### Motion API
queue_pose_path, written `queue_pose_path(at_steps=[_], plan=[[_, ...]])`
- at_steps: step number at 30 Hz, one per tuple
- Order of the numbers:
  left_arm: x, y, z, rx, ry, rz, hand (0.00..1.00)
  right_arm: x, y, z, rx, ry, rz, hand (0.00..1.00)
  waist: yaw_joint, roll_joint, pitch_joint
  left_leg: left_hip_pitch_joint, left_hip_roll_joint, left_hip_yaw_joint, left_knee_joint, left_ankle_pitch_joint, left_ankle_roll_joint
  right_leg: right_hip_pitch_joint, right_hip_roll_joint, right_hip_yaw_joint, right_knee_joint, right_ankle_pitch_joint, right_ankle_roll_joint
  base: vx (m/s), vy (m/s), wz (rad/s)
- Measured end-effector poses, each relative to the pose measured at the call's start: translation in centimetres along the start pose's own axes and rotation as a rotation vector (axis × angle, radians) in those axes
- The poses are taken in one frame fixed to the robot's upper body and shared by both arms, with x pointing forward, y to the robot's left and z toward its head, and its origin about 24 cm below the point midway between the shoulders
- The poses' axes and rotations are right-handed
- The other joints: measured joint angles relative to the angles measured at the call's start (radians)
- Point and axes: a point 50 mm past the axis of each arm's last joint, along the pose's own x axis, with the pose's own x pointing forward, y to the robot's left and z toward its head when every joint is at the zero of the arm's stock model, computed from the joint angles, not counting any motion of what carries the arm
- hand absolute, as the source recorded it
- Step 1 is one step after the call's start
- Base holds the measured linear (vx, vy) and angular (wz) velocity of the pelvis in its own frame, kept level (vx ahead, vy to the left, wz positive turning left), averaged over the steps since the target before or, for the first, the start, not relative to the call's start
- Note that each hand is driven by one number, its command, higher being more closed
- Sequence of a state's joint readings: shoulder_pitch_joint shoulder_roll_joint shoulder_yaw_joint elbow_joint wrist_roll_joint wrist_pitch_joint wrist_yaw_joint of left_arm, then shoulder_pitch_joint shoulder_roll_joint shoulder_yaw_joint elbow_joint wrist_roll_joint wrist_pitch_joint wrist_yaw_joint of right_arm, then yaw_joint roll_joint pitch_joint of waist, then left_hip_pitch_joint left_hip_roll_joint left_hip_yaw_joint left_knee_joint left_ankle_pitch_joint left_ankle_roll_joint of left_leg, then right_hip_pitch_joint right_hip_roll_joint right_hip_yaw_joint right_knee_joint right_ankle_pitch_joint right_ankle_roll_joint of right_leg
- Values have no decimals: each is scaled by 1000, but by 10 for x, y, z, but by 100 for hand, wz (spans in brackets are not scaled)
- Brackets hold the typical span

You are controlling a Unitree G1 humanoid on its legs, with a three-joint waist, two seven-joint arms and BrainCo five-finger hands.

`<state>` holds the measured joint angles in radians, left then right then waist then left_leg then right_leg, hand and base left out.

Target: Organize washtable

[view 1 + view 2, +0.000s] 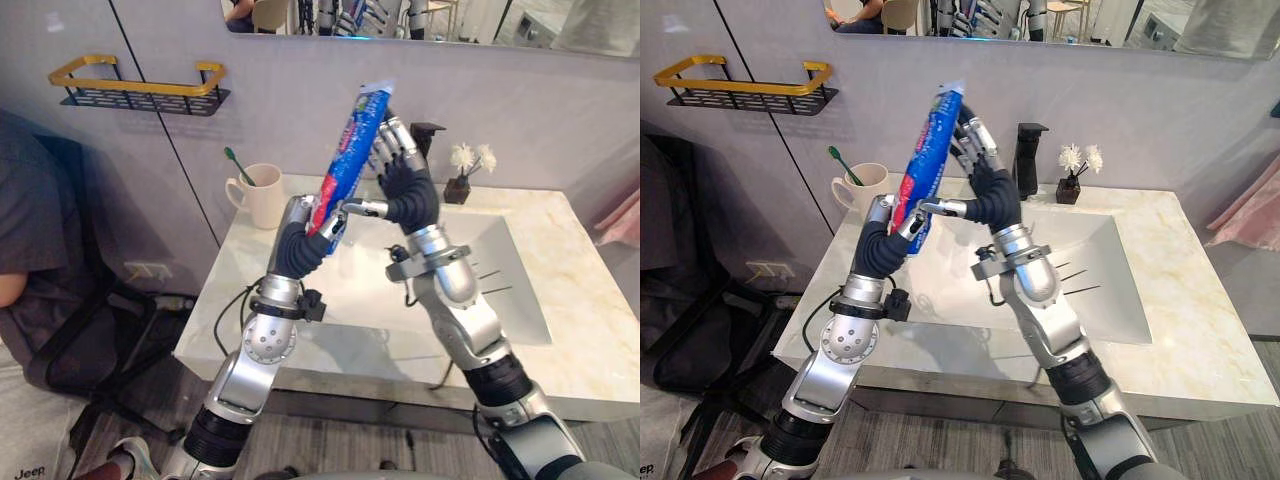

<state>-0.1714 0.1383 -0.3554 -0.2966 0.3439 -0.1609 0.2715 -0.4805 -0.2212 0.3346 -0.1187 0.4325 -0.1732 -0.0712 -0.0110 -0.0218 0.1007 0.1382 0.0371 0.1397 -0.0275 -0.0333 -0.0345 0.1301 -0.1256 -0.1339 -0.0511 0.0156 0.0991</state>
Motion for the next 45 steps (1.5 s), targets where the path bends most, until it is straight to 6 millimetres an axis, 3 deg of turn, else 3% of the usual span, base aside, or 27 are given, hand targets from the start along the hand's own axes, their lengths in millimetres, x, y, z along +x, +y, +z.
queue_pose_path(at_steps=[8,17,18,24,38,39,45], plan=[[-3,-14,-8,-20,51,-6,100,8,7,-22,215,102,-34,0,0,1,-21,8,-2,-2,-47,37,1,-18,0,-2,12,0,-1,-49,-14,2],[-1,-26,-17,16,71,-59,100,19,9,-28,447,172,2,0,-3,0,-23,-2,-1,6,-66,53,1,-43,3,6,3,16,-6,-31,-7,-3],[-2,-29,-20,25,78,-82,100,20,6,-27,451,174,6,100,-1,-2,-25,-6,-1,8,-66,53,1,-43,4,8,-12,25,-7,-41,-14,-9],[-15,-36,-38,119,120,-193,100,17,7,-34,481,254,48,100,-3,-4,-27,-22,2,27,-61,54,-1,-44,10,28,-47,54,-12,-27,-17,-10],[-24,-28,-48,220,106,-299,100,11,5,-37,483,312,168,100,-8,-2,-25,-20,12,32,-62,58,-9,-50,20,32,-40,58,-18,-37,-20,-1],[-25,-26,-47,223,107,-290,0,11,6,-37,488,309,177,100,-9,-1,-25,-19,11,31,-63,58,-9,-50,20,32,-40,58,-18,0,0,0],[-33,-11,-42,236,120,-208,0,6,10,-28,517,243,176,100,-6,1,-24,-17,8,26,-65,59,-9,-49,17,28,-33,52,-11,-6,-4,1]])
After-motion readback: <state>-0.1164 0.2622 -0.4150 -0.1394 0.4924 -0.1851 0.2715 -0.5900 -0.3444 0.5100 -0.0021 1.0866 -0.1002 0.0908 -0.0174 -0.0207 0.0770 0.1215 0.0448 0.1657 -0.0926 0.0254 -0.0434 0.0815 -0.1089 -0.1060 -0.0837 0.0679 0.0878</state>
